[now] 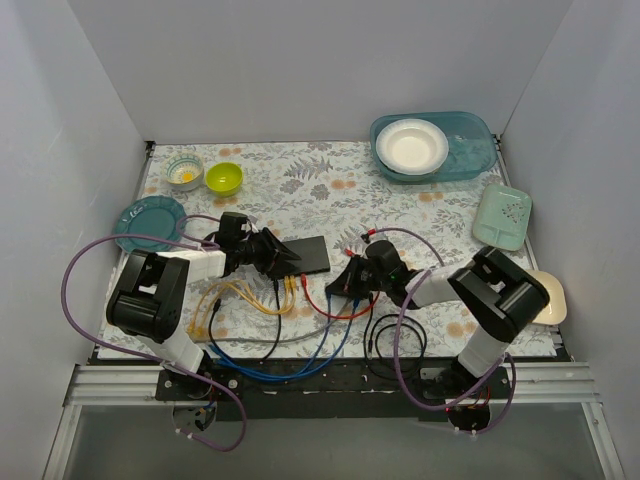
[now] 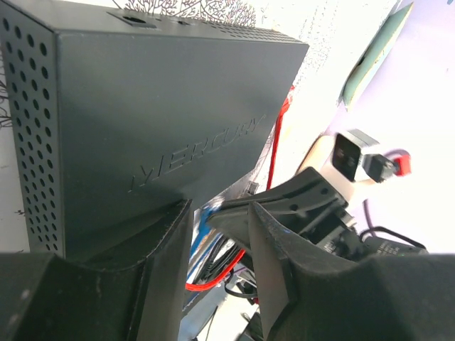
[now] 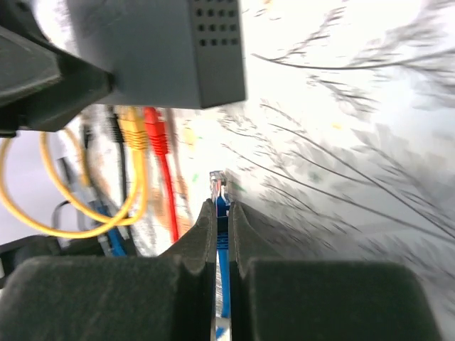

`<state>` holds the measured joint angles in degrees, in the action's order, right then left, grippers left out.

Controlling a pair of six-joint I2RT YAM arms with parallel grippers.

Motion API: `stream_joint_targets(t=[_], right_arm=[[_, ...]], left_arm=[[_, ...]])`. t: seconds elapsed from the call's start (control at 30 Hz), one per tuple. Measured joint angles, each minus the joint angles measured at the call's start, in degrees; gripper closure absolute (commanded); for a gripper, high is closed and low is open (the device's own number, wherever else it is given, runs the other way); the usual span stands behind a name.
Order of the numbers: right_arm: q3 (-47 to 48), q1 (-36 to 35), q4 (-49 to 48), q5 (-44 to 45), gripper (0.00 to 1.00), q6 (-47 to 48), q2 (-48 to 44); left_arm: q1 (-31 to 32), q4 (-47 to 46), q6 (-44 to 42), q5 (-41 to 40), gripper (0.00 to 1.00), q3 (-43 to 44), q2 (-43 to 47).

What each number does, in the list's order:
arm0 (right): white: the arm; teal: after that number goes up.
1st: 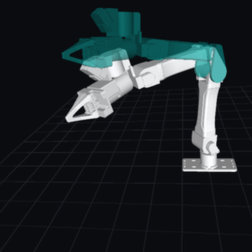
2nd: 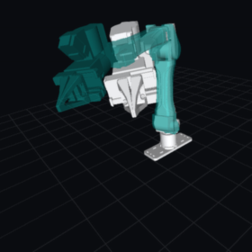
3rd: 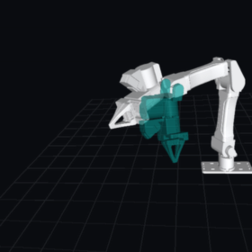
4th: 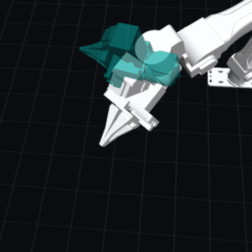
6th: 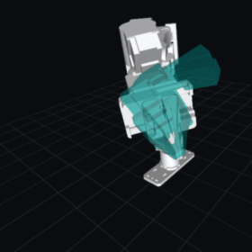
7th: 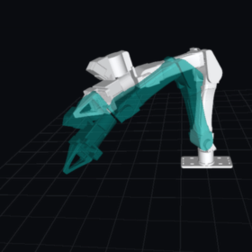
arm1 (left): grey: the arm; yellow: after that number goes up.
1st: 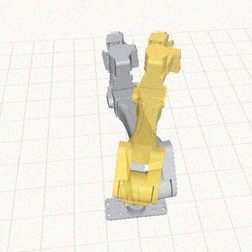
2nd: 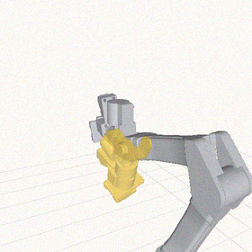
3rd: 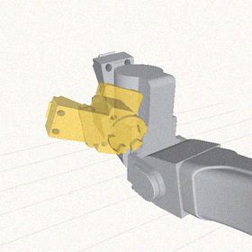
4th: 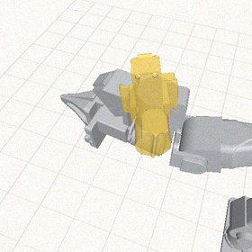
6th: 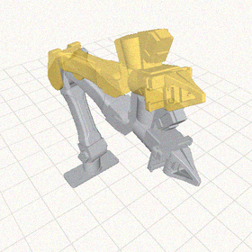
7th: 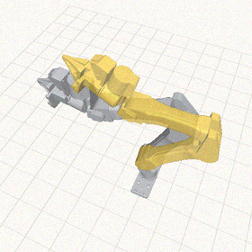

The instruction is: Pull the plug from the switch port

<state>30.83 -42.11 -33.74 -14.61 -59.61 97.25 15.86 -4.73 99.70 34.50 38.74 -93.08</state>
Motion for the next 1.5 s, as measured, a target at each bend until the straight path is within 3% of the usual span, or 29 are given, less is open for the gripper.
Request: stream_joint_targets(t=[0.03,0.1,0.13,0.23,0.37,0.53,0.67,0.87,1.5], right_arm=[[-0.15,0.20,3.13,1.29,0.99,1.53,-1.92],[-0.04,0.42,7.85,3.48,0.85,4.17,-4.59],[0.31,0.44,9.99,4.50,0.72,5.31,-5.53],[1.31,0.37,14.43,7.45,0.58,8.11,-7.89],[1.73,0.35,16.55,10.05,0.51,10.86,-10.45],[12.15,-1.95,20.17,11.04,0.51,14.01,-6.29],[18.51,-3.63,16.04,8.15,0.55,14.34,-1.20],[17.94,-3.85,12.17,3.21,0.56,10.01,5.92],[15.87,-3.61,1.05,0.94,0.57,-4.31,11.54]], left_arm=[[0.00,0.00,0.00,-0.04,0.62,0.00,0.00],[-0.02,0.02,0.00,-0.04,0.62,0.04,0.00],[-0.04,0.07,0.00,-0.07,0.62,0.11,-0.02],[-0.13,0.22,-0.02,-0.26,0.62,0.37,-0.09],[-0.44,0.24,-0.02,-0.63,0.61,0.61,-0.11],[-1.38,0.44,-0.24,-1.27,0.60,1.38,-0.11],[-2.23,0.96,-0.28,-1.46,0.60,1.92,-0.42],[-2.62,1.20,-0.24,-1.05,0.60,2.51,-1.14],[-2.69,0.63,-0.17,-0.59,0.61,2.25,-1.38]])
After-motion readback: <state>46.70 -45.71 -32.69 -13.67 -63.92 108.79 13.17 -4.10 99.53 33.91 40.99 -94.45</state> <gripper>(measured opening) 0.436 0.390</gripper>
